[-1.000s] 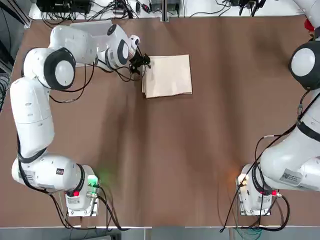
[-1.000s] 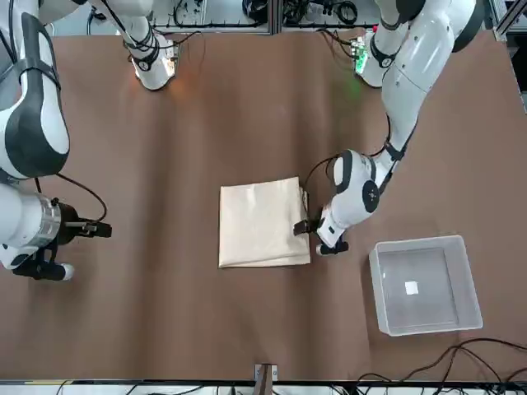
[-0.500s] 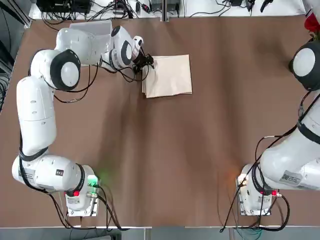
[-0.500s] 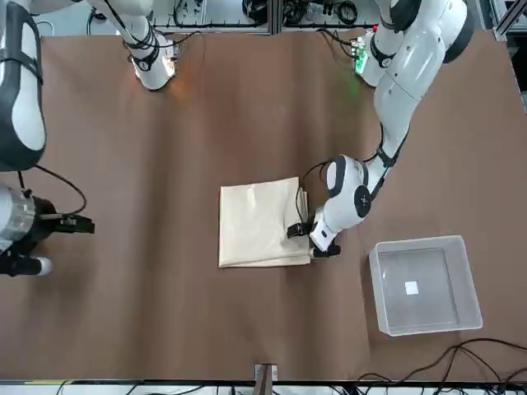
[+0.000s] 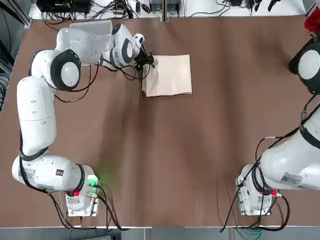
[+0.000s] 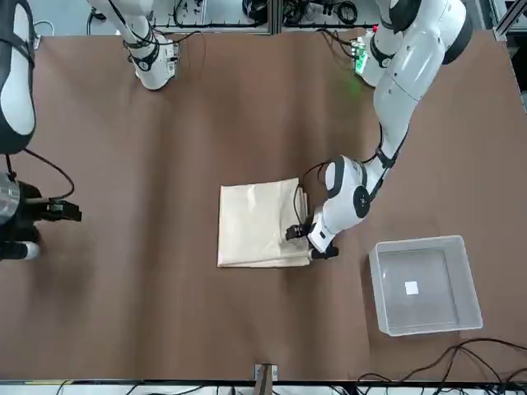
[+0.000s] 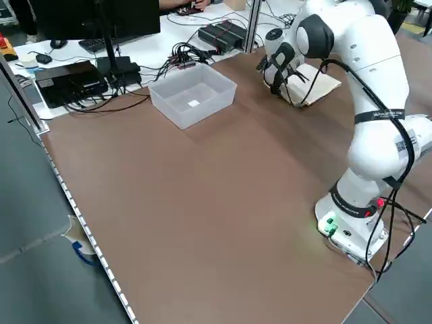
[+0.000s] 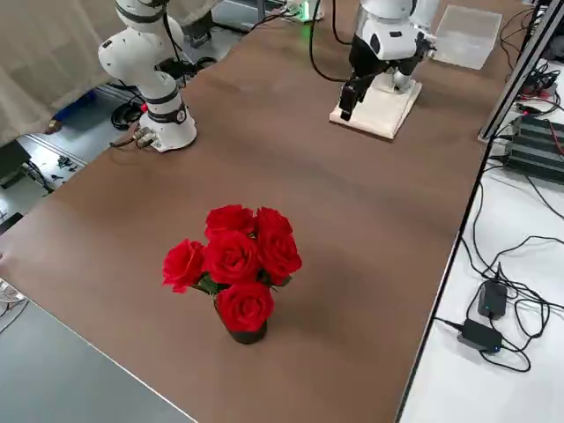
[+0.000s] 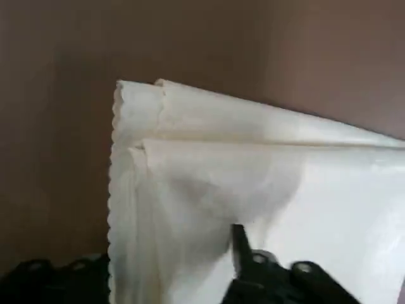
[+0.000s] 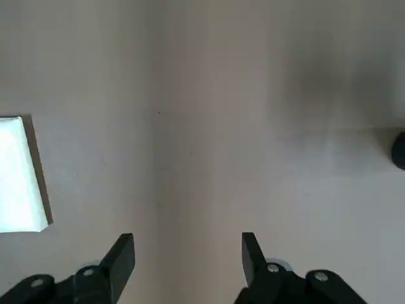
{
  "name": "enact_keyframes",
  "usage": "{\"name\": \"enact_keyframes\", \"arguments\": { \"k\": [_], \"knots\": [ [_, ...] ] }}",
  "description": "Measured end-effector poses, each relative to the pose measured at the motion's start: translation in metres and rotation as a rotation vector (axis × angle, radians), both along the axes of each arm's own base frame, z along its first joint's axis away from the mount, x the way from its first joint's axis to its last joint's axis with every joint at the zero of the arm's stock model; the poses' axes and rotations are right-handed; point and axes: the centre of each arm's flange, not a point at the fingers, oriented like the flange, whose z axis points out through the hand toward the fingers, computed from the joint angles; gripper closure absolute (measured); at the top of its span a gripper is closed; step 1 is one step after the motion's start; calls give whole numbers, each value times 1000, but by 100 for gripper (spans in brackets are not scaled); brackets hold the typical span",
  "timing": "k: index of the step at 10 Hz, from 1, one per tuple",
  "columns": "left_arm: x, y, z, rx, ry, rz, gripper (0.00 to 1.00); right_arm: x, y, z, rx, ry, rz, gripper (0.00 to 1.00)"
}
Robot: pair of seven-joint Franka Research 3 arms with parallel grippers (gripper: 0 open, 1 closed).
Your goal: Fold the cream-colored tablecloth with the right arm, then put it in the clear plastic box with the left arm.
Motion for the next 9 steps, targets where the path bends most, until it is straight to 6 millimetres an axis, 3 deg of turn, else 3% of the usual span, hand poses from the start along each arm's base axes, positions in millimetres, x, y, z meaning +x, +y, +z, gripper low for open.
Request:
{"name": "enact_keyframes", "arguments": {
  "k": [3,5,7,8,9],
  "knots": [
    [0,-1,1,-1,0,-1,87,-13,-9,11,0,-7,-5,22],
    [1,0,2,-2,0,-1,88,-26,-28,34,18,-37,2,20],
    [3,4,12,3,12,-15,88,-37,-28,56,14,-66,8,16],
    [4,10,21,26,29,-51,88,-43,-26,61,13,-70,9,12],
    [8,21,37,68,33,-101,88,-48,-28,66,10,-75,5,0]
  ]
}}
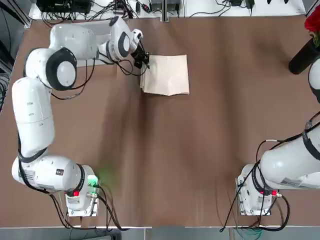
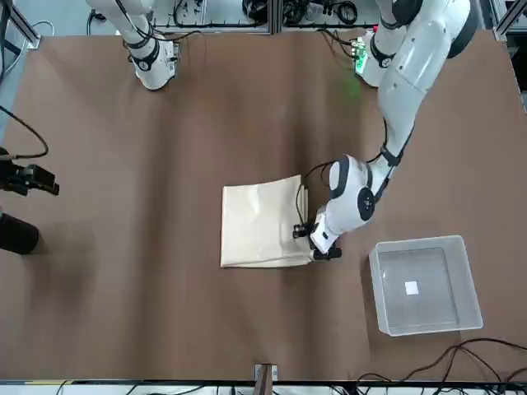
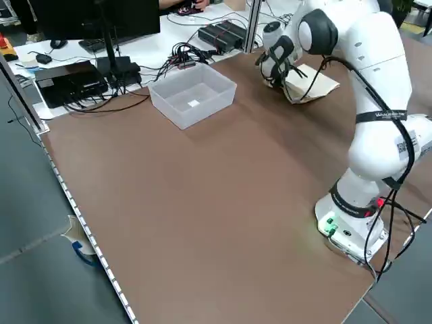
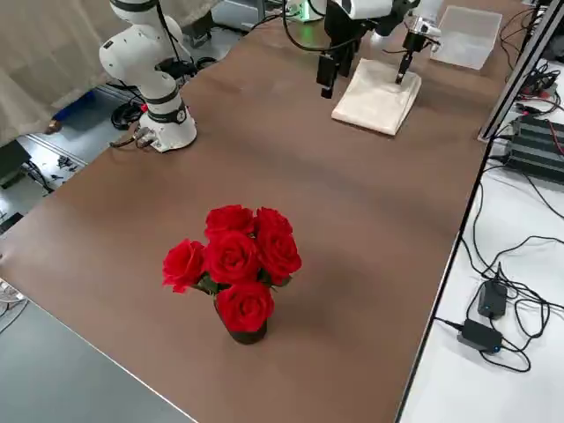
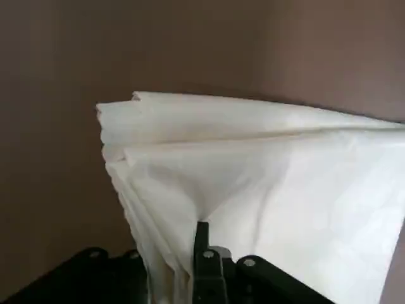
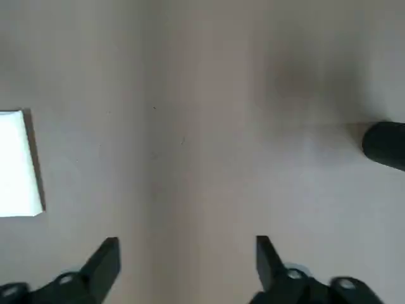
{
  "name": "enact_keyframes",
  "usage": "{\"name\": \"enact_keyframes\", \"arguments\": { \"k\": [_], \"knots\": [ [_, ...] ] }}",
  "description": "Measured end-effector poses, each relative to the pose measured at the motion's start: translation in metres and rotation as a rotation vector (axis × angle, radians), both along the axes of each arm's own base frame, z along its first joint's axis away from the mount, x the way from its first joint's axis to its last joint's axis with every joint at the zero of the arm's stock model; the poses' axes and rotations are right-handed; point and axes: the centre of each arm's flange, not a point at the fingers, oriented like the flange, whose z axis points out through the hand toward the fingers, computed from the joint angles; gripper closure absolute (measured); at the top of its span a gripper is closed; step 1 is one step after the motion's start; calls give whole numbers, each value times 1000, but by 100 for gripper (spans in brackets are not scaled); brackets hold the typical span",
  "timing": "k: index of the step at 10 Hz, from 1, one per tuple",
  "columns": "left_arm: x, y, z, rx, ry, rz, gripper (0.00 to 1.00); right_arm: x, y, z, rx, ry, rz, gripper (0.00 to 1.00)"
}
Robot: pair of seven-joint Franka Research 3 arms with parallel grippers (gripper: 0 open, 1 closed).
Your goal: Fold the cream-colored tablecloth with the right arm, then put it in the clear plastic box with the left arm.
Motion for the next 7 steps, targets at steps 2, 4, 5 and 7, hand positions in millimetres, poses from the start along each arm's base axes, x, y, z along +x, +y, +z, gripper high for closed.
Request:
{"name": "enact_keyframes", "arguments": {
  "k": [2,4,5,7],
  "knots": [
    [7,24,35,92,-8,-83,89,-6,-6,8,-4,-11,-13,0],
    [3,40,56,224,-5,-178,89,-7,-7,10,-5,-15,-13,0],
    [1,43,65,286,-7,-196,89,-7,-7,11,-5,-17,-13,0],
    [-2,42,80,338,-6,-162,89,-6,-7,17,-8,-59,-13,0]
  ]
}}
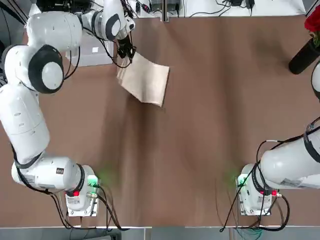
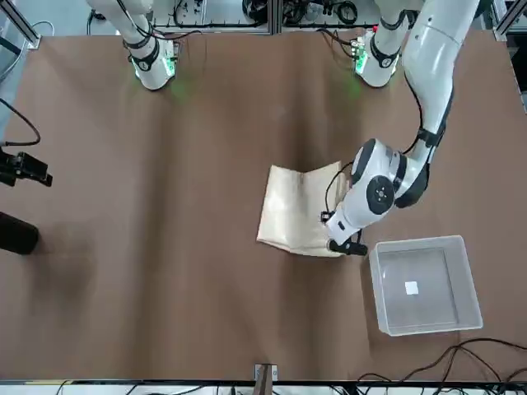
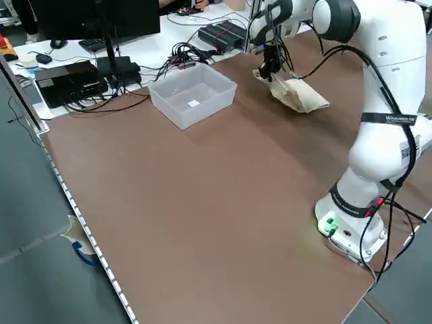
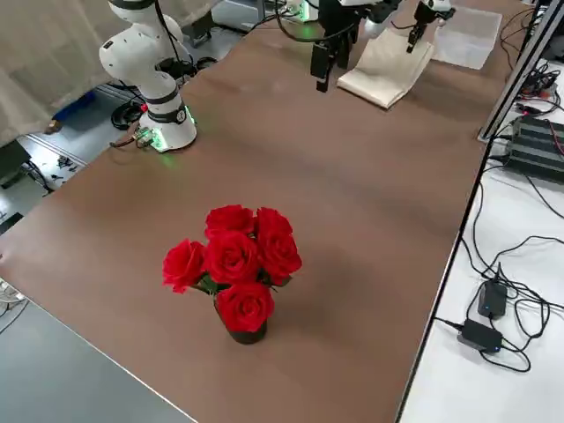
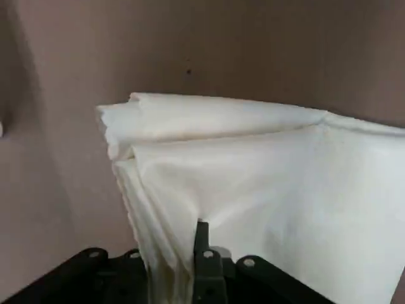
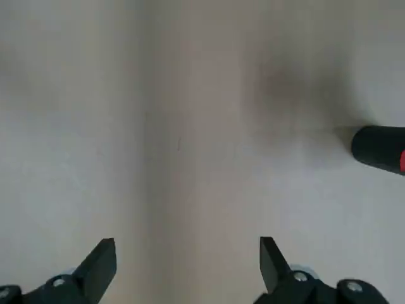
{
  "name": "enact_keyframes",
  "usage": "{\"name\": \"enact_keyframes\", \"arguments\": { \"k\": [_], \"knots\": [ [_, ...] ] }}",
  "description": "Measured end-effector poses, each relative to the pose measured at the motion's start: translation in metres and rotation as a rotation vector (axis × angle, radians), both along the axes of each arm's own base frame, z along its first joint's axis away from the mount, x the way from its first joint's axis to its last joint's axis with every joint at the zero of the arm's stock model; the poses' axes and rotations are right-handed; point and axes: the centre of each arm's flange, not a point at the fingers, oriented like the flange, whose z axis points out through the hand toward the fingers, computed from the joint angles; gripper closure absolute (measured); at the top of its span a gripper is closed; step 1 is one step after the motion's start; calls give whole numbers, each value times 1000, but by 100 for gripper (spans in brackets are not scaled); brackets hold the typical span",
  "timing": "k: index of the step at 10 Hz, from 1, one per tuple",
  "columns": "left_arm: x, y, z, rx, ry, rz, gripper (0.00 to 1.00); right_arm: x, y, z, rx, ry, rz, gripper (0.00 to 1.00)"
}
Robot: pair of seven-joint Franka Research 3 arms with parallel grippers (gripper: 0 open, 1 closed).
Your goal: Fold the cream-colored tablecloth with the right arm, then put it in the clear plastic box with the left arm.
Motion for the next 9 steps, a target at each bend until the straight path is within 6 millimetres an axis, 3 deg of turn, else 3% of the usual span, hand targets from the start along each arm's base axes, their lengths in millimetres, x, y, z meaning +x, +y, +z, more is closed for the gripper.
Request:
{"name": "enact_keyframes", "arguments": {
  "k": [4,7,9],
  "knots": [
    [-11,-17,18,167,-33,-18,89,-3,-1,22,-8,-83,-3,0],
    [-3,-6,35,279,-49,-46,89,-2,-2,18,-8,-82,-4,0],
    [-14,-23,26,341,-65,-63,89,0,-1,12,-9,-92,-3,0]
  ]
}}
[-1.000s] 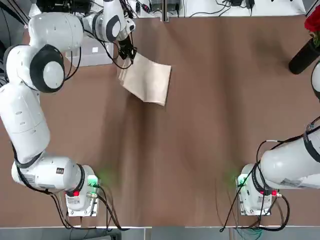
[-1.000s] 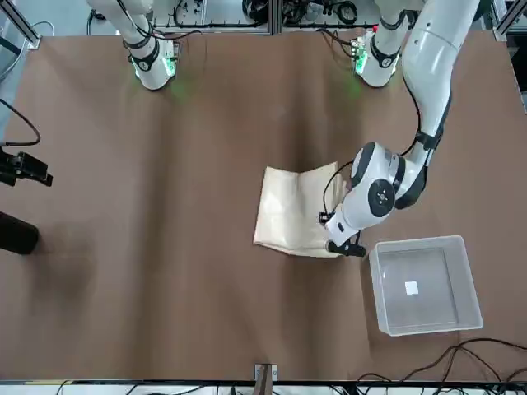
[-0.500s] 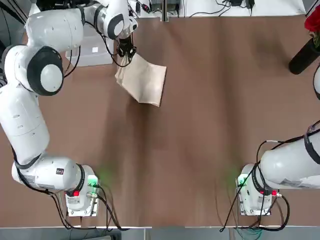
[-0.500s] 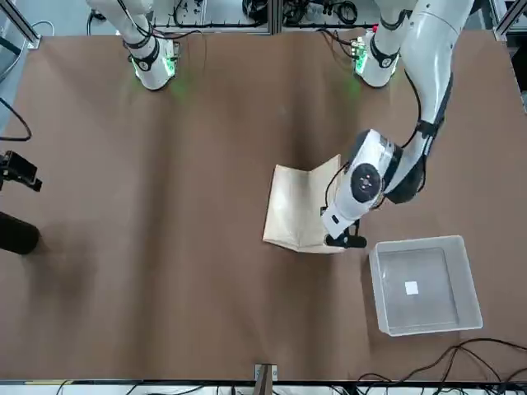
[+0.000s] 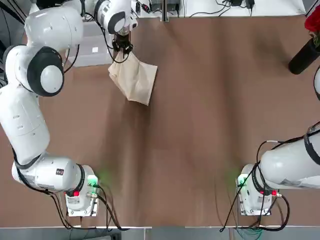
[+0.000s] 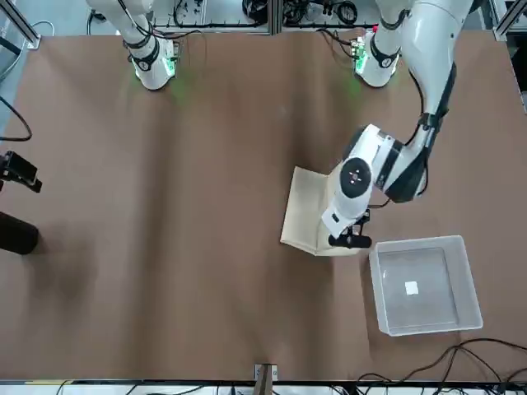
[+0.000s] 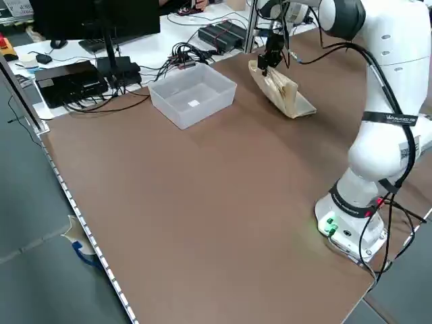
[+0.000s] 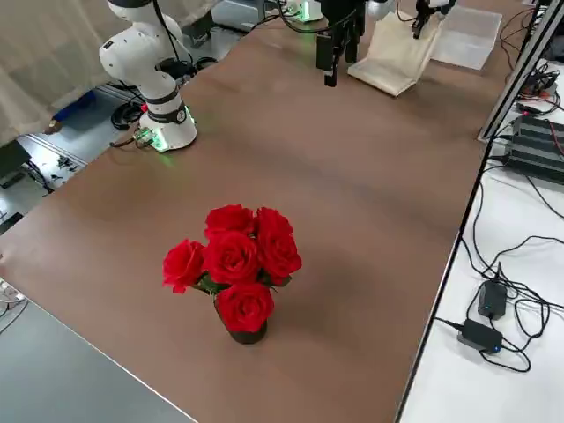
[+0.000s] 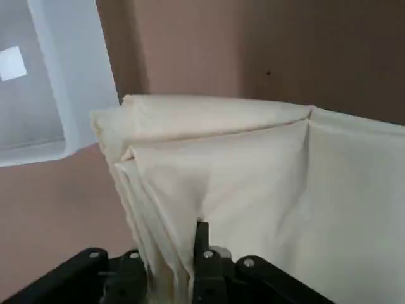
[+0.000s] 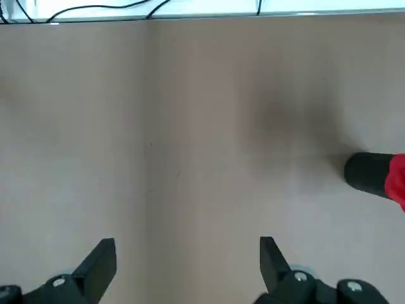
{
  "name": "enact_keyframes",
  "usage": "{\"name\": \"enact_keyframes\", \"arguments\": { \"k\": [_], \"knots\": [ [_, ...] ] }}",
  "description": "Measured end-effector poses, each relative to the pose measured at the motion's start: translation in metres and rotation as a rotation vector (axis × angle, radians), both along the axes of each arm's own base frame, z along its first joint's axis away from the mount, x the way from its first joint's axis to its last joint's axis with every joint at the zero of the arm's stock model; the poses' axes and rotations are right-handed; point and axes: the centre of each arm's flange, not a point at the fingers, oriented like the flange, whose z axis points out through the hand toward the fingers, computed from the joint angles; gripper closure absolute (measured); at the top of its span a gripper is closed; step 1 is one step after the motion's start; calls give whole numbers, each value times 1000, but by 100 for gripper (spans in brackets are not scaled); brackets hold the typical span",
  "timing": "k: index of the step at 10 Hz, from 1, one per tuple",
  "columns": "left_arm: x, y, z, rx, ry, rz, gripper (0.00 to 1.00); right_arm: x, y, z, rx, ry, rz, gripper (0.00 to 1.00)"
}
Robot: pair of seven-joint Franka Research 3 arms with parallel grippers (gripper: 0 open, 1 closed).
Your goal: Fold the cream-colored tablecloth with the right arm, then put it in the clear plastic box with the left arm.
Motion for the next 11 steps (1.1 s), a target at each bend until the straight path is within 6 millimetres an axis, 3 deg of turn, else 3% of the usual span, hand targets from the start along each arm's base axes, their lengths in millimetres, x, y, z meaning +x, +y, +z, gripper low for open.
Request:
{"name": "enact_keyframes", "arguments": {
  "k": [3,8,11],
  "knots": [
    [-33,-54,-29,46,-2,-43,89,-13,-5,16,-6,-28,-11,0],
    [-49,-86,-32,16,-8,-85,89,-48,-3,18,-12,-51,-15,0],
    [-50,-107,-45,-45,-11,-106,89,-55,-4,18,-10,-47,-16,0]
  ]
}}
